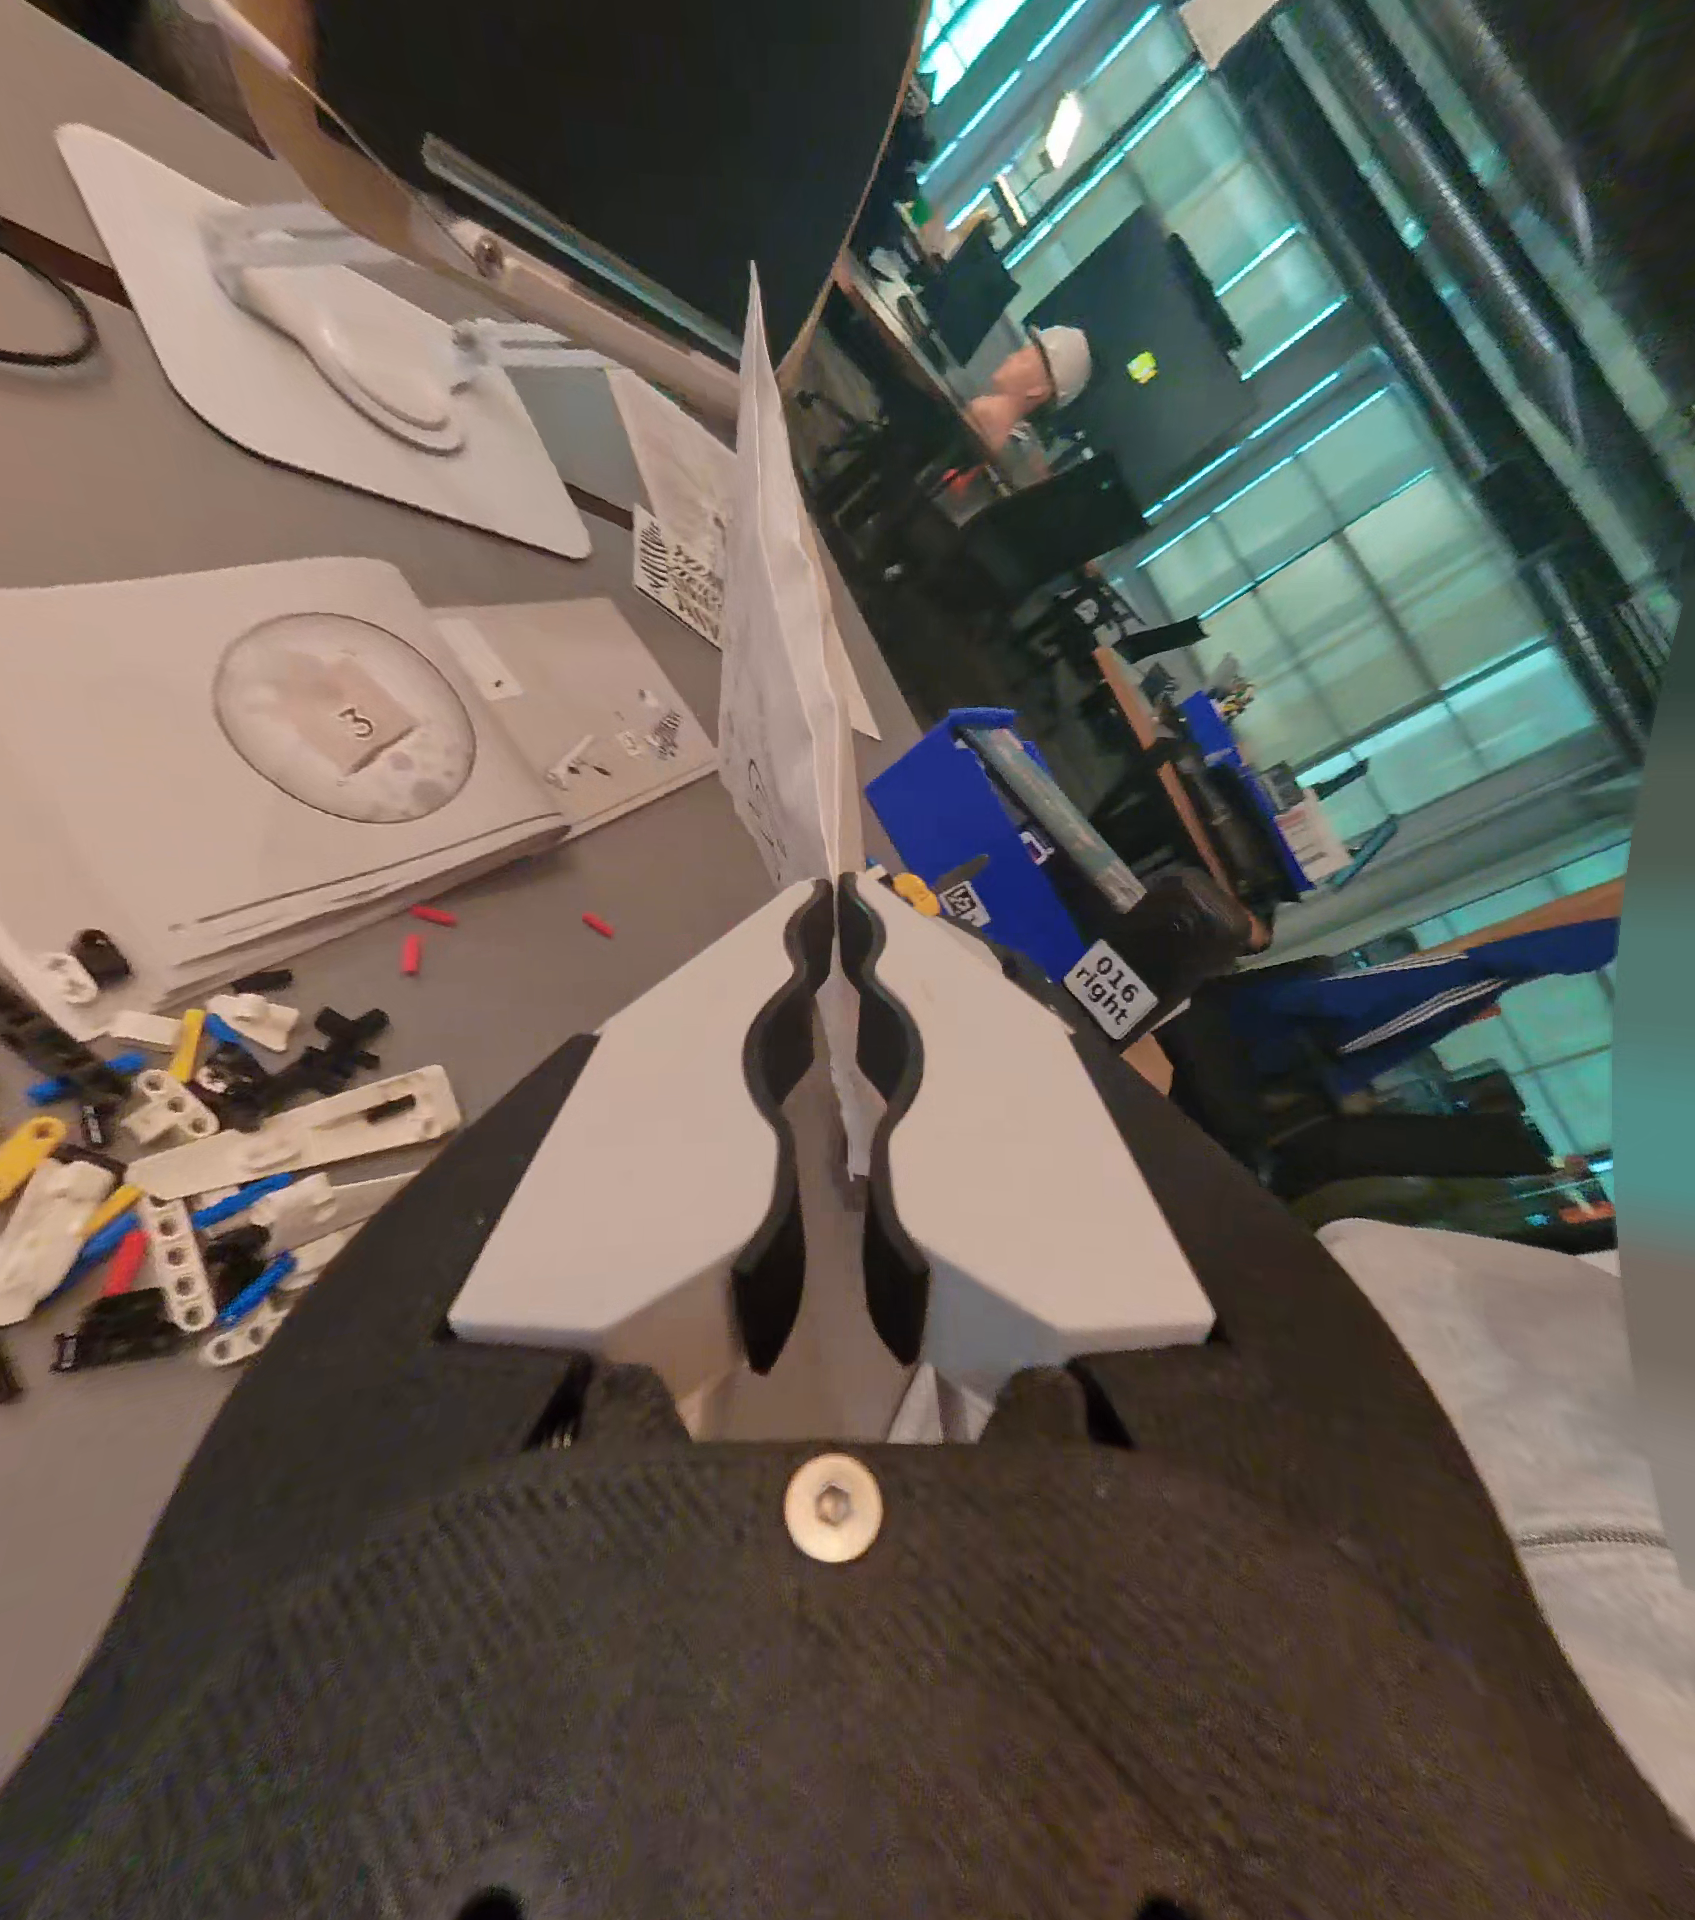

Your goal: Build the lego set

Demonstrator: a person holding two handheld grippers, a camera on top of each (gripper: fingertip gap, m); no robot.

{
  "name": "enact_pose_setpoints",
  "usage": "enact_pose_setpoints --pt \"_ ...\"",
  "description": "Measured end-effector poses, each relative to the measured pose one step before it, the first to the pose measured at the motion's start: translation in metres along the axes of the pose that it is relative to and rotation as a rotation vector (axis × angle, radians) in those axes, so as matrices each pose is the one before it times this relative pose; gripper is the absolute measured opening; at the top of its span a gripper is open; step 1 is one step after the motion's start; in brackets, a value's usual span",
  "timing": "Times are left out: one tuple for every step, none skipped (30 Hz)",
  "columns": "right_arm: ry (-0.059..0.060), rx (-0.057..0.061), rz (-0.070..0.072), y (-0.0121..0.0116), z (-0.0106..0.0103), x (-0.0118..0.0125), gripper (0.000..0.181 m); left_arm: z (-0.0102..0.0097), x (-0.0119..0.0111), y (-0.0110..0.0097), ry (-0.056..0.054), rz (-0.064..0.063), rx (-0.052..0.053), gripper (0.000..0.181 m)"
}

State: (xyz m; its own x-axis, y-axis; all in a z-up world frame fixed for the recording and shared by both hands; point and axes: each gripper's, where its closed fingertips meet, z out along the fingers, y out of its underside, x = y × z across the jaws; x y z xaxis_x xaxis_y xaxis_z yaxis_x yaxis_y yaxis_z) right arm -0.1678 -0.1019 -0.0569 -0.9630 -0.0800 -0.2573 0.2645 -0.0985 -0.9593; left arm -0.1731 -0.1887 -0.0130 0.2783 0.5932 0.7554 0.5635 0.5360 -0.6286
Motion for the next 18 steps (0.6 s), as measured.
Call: enact_pose_setpoints --pt "-0.015 0.0247 0.0083 -0.00378 0.00148 -0.00246 0.07 0.00131 0.0005 0.00206 0.0196 -0.0157 0.0015 0.0" --pt "-0.0206 0.0076 0.0135 -0.0008 0.00231 -0.00312 0.071 0.00123 -0.00051 0.00144 0.0136 -0.0117 0.0027 0.0" --pt "-0.0222 0.0058 0.017 -0.00003 0.00228 -0.00348 0.072 0.00117 -0.00206 0.00117 0.0008 -0.0017 0.003 0.0" --pt "-0.0085 0.0046 0.0215 0.00052 0.0021 -0.00139 0.074 0.00099 -0.00155 0.00097 0.0026 0.0007 0.0027 0.0" --pt "-0.0011 -0.0012 0.0219 0.00169 0.00157 0.00008 0.073 0.00046 -0.00027 0.0001 0.0116 -0.0049 0.0057 0.0" --pt "-0.0163 0.0011 0.0171 0.00138 0.00074 -0.00207 0.073 0.0 -0.00063 -0.00017 0.0093 -0.0075 0.0063 0.0" --pt "-0.0282 0.0127 0.0185 -0.00075 0.0001 -0.00382 0.073 -0.00014 -0.00117 0.00007 0.003 -0.0023 0.0051 0.0" --pt "-0.0302 0.0238 0.0284 -0.0028 -0.00054 -0.00362 0.072 -0.00002 -0.00047 0.00056 0.0064 0.001 0.002 0.0" --pt "-0.0246 0.0275 0.0351 -0.00384 -0.00113 -0.00209 0.072 -0.00009 0.0005 0.00091 0.0136 -0.0033 -0.0005 0.0" --pt "0.0034 0.0221 0.0325 -0.00338 -0.00194 0.0028 0.07 -0.00076 0.00175 -0.00037 0.0209 -0.0063 0.008 0.0" --pt "0.0268 0.0132 0.0177 -0.00215 -0.00295 0.00652 0.068 -0.00141 0.00248 -0.00162 0.0265 -0.0106 0.0152 0.0" --pt "0.0313 0.0123 0.001 -0.00196 -0.00353 0.00693 0.068 -0.00176 0.00145 -0.00157 0.0201 -0.0136 0.0132 0.0" --pt "0.0228 0.0169 -0.0056 -0.00248 -0.00299 0.00518 0.068 -0.00185 0.001 -0.00121 0.0164 -0.0093 0.0095 0.0" --pt "0.0054 0.0127 0.0024 -0.00206 -0.00158 0.00221 0.068 -0.00144 0.00013 0.00021 0.0093 -0.0045 0.0009 0.0" --pt "-0.0193 0.0067 0.0126 -0.00136 0.00046 -0.0022 0.068 -0.00085 -0.00196 0.00155 -0.0037 -0.001 -0.0065 0.0" --pt "-0.0275 0.0026 0.015 -0.00087 0.00182 -0.00399 0.068 -0.00059 -0.00192 0.00172 -0.0035 0.0002 -0.0068 0.0" --pt "-0.024 -0.0024 0.0084 0.00004 0.00264 -0.00406 0.068 -0.00024 -0.00213 0.0016 -0.0036 -0.0023 -0.0062 0.0" --pt "-0.017 -0.0074 0.0001 0.00126 0.00329 -0.00328 0.068 0.00006 -0.00125 0.00164 0.0016 -0.0021 -0.006 0.0"
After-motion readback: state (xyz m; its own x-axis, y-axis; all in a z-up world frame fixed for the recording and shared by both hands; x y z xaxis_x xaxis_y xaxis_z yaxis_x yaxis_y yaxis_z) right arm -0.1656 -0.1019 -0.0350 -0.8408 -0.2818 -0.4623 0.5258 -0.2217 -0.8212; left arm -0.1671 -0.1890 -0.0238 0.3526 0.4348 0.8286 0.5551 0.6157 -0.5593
